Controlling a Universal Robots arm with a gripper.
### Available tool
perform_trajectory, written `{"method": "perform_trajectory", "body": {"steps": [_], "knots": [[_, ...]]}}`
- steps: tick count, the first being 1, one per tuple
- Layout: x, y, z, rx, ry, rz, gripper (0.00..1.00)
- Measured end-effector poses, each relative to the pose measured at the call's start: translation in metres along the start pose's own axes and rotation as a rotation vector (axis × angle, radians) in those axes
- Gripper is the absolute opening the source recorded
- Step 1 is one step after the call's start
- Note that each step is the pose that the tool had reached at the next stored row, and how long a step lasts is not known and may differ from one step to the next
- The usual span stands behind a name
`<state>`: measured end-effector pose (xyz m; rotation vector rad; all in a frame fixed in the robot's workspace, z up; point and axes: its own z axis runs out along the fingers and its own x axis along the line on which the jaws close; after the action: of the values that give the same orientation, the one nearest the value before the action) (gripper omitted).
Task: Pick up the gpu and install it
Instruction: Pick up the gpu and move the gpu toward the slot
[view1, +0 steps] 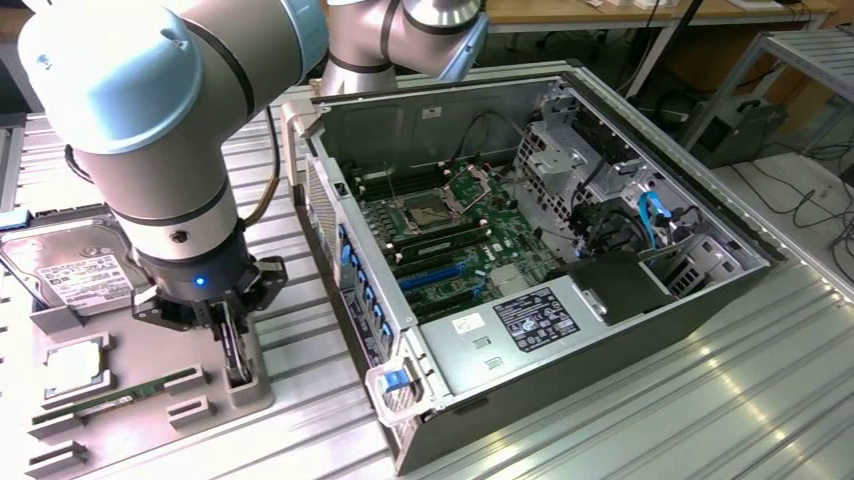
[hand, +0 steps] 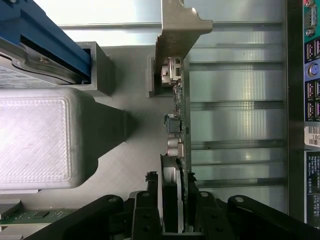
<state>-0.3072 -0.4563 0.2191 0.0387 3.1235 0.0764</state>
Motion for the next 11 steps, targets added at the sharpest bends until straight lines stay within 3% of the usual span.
{"method": "perform_trajectory", "body": {"steps": [2,11], "knots": [[0.0000,0.0000,0.0000,0.0000,0.0000,0.000,0.28],[0.0000,0.0000,0.0000,0.0000,0.0000,0.000,0.28]]}}
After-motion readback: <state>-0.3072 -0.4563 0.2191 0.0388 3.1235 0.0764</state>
